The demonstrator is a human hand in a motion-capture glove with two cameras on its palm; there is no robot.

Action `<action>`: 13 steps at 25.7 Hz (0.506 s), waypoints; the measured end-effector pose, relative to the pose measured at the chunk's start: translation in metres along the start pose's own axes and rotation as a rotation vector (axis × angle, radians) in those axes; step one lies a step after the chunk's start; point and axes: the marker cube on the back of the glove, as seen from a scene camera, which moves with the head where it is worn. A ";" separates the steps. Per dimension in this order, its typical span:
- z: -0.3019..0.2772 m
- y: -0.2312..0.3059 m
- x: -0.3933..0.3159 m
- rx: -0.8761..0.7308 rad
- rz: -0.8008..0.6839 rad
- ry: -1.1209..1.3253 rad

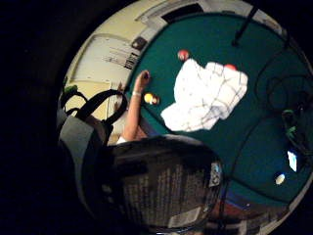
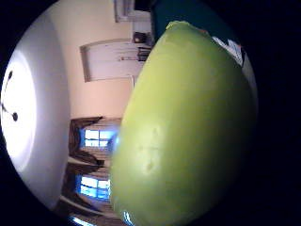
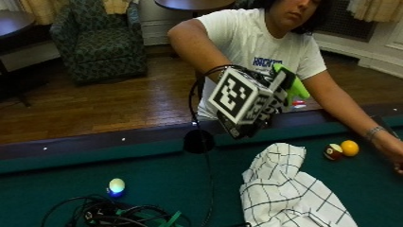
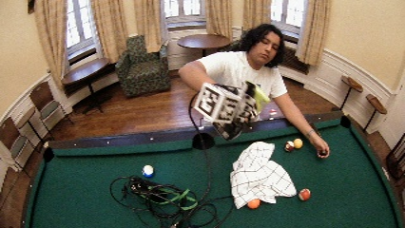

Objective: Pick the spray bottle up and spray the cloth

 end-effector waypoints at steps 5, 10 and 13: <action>0.046 -0.021 0.047 -0.135 0.271 0.031; 0.099 -0.020 0.101 -0.282 0.532 0.077; 0.122 -0.015 0.122 -0.360 0.649 0.090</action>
